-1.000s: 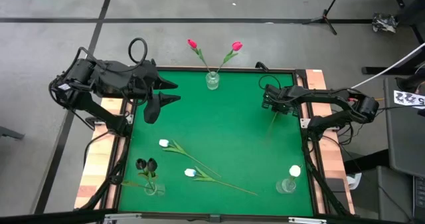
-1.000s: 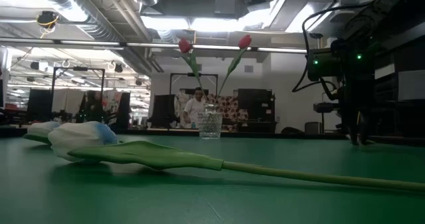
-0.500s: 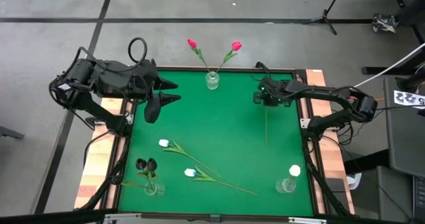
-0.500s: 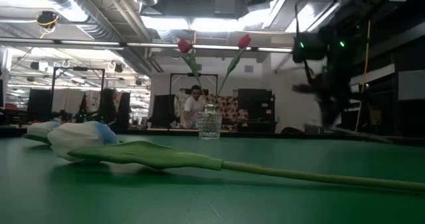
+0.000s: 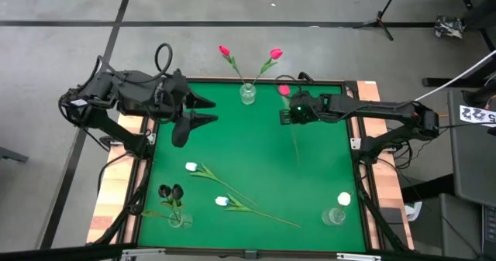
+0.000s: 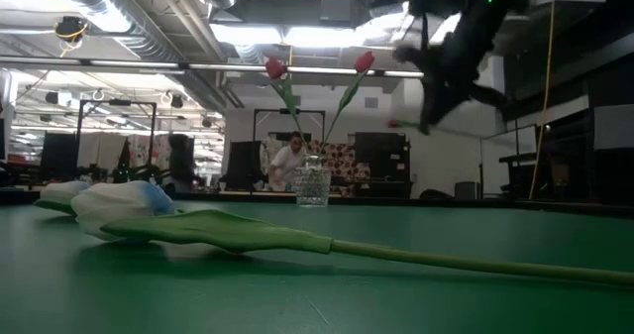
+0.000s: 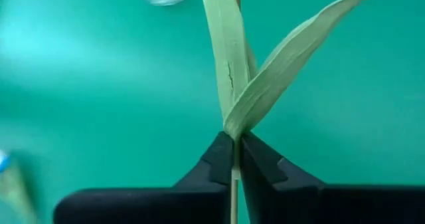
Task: Sort flowers into vase by color
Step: Put the pink flower into the top transparent vase
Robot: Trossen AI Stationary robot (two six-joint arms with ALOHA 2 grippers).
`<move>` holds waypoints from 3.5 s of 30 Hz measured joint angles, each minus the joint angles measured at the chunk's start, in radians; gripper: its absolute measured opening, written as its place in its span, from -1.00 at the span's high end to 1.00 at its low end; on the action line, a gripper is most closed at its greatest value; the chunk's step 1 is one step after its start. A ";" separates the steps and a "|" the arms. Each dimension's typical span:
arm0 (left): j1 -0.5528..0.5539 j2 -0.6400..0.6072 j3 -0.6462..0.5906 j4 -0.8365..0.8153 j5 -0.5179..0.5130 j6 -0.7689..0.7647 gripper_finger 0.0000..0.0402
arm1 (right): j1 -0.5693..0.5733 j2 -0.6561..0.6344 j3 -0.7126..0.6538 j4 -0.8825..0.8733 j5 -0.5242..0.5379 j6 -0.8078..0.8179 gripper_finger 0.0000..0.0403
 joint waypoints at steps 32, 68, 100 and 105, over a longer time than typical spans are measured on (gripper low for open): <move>0.203 -0.026 -0.543 0.802 0.376 0.001 -0.02 | 0.382 0.012 0.484 0.564 0.235 -0.574 0.86; 0.243 0.017 -0.619 0.939 0.370 0.052 0.97 | 0.381 0.081 0.482 0.679 0.158 -0.601 0.86; 0.398 0.020 -0.738 1.068 0.030 0.336 1.00 | 0.383 -0.199 0.484 0.589 0.046 -0.776 -0.14; 0.437 0.019 -0.975 1.438 0.024 0.449 1.00 | 0.383 -0.231 0.484 0.536 0.046 -0.775 -0.14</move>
